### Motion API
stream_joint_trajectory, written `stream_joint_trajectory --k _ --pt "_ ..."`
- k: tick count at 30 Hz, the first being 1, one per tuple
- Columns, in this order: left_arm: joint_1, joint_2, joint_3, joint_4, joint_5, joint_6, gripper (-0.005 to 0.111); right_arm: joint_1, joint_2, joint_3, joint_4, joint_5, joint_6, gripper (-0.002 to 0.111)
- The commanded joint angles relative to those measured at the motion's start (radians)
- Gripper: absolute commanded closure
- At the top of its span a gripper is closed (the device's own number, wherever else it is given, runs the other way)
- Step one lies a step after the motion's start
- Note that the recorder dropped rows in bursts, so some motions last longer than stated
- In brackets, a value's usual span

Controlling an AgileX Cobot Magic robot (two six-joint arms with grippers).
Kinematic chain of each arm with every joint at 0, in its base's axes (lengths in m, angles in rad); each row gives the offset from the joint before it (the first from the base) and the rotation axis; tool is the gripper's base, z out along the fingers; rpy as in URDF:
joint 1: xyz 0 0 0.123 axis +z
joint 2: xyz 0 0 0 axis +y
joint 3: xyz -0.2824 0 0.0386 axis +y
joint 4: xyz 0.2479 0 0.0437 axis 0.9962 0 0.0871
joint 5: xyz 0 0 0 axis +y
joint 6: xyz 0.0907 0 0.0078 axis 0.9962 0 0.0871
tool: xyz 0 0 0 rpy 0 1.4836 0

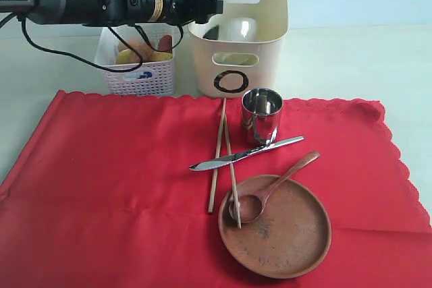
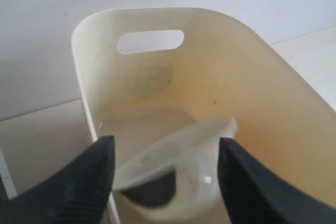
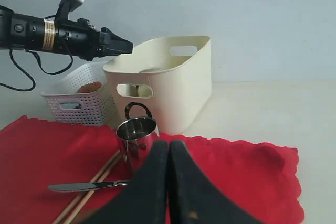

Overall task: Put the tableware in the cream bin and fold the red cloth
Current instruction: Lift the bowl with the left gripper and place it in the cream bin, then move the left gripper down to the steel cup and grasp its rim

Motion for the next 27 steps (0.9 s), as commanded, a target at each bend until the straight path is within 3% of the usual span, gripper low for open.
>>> stream_joint_trajectory --k 1,10,15,24,27 --pt "0.001 -0.003 -0.006 -0.024 0.004 -0.007 0.035 0.002 -0.007 0.004 -0.002 -0.001 0.001 0.108" --pt "0.001 -0.022 -0.001 0.006 -0.02 -0.039 0.036 0.002 -0.007 0.004 -0.002 -0.001 0.001 0.108" --pt "0.001 -0.065 0.0 0.102 -0.161 -0.044 0.036 0.002 -0.007 0.004 -0.002 -0.001 0.001 0.108" --pt "0.003 -0.143 0.0 0.372 -0.395 -0.255 0.036 0.002 -0.007 0.004 -0.002 -0.001 0.001 0.108" --pt "0.003 -0.145 0.0 0.372 -0.522 -0.288 0.036 0.002 -0.007 0.004 -0.002 -0.001 0.001 0.108"
